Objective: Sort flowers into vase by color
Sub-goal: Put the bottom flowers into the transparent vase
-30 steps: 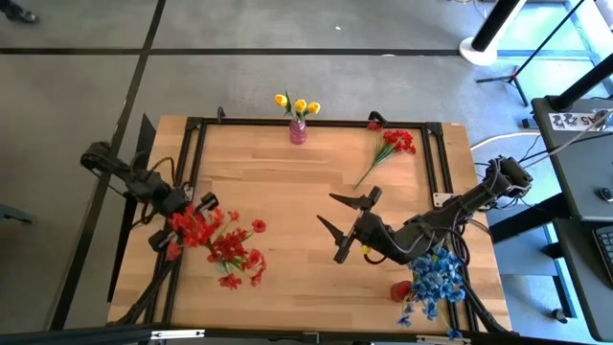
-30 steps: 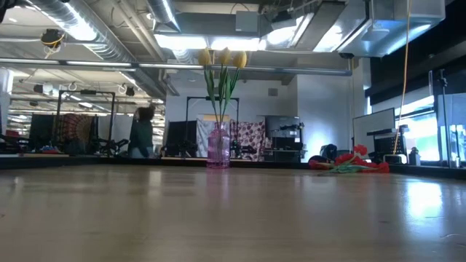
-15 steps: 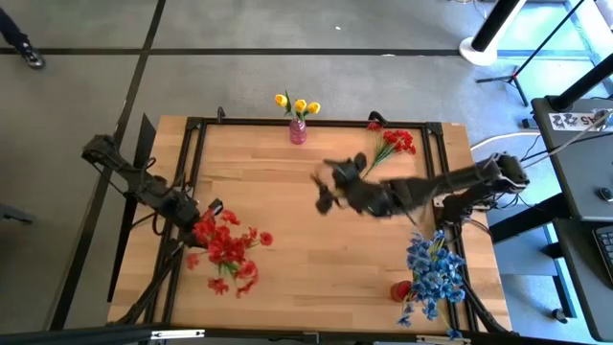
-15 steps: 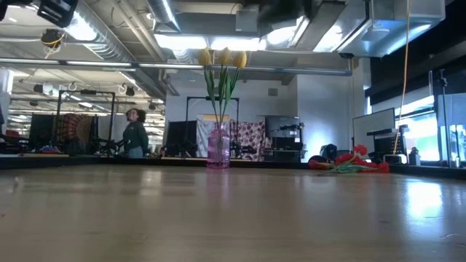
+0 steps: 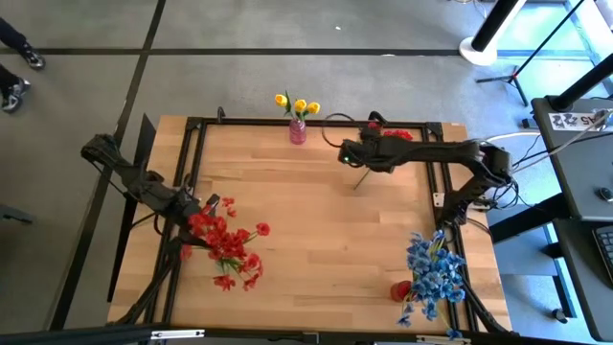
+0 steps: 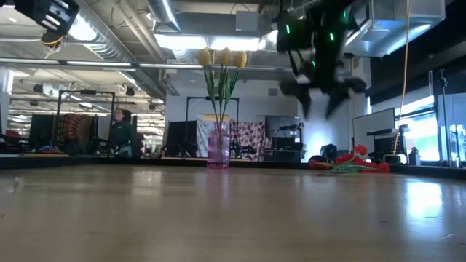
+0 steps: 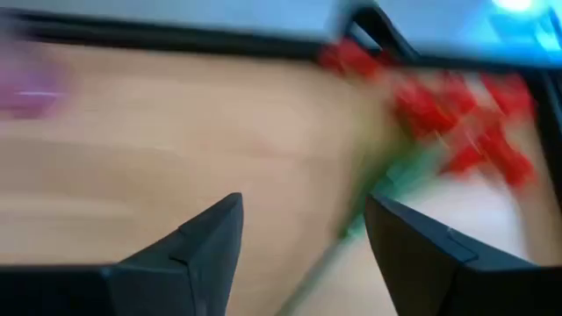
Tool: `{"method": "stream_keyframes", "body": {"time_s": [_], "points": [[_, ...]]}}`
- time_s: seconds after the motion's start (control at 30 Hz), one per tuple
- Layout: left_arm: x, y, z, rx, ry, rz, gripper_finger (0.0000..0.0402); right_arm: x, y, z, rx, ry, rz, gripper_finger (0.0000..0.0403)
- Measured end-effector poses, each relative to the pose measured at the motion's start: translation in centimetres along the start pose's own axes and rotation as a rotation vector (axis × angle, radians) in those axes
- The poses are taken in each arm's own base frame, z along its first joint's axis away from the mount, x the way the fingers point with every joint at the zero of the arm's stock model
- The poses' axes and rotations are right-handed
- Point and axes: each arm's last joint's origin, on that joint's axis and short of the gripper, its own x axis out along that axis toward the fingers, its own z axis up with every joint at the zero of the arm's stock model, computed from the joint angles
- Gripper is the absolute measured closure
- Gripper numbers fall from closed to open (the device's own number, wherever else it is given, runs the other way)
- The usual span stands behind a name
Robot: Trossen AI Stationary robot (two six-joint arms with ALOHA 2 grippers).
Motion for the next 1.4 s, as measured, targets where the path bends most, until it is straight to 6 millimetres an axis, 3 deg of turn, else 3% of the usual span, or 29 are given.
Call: {"method": "stream_keyframes", "body": {"time_s": [0.27,0.43,0.63,0.77,0.9,1.03,1.17,1.3,1.4], "points": [[-0.1,0.2,-0.5,-0.257,0.051,0.040,0.0173,6.6,-3.3,-1.7,0.324,0.035,-0.088,0.0180],[-0.1,0.2,-0.5,-0.266,0.054,0.045,0.0172,9.6,-4.2,-2.1,0.393,0.108,-0.143,0.0180],[-0.9,0.0,1.1,-0.268,0.095,0.094,0.0172,12.1,-4.3,-3.1,0.396,0.141,-0.241,0.0182],[-1.9,-0.2,2.4,-0.265,0.203,0.141,0.0172,12.9,-4.1,-3.8,0.405,0.149,-0.273,0.0213],[-2.3,-0.5,2.7,-0.337,0.342,0.140,0.0172,12.8,-3.8,-4.1,0.394,0.143,-0.270,0.0292],[-2.5,-1.0,4.0,-0.398,0.360,0.091,0.0172,11.9,-3.6,-4.2,0.376,0.127,-0.243,0.0384],[-3.5,-1.6,6.0,-0.482,0.388,0.022,0.0172,9.6,-3.1,-4.1,0.326,0.093,-0.179,0.0379],[-4.9,-2.1,7.5,-0.530,0.422,-0.057,0.0172,6.0,-2.1,-3.7,0.243,-0.050,-0.069,0.0392],[-5.4,-2.1,8.5,-0.472,0.324,-0.051,0.0172,2.8,-1.1,-3.5,0.198,-0.149,0.032,0.0389]]}}
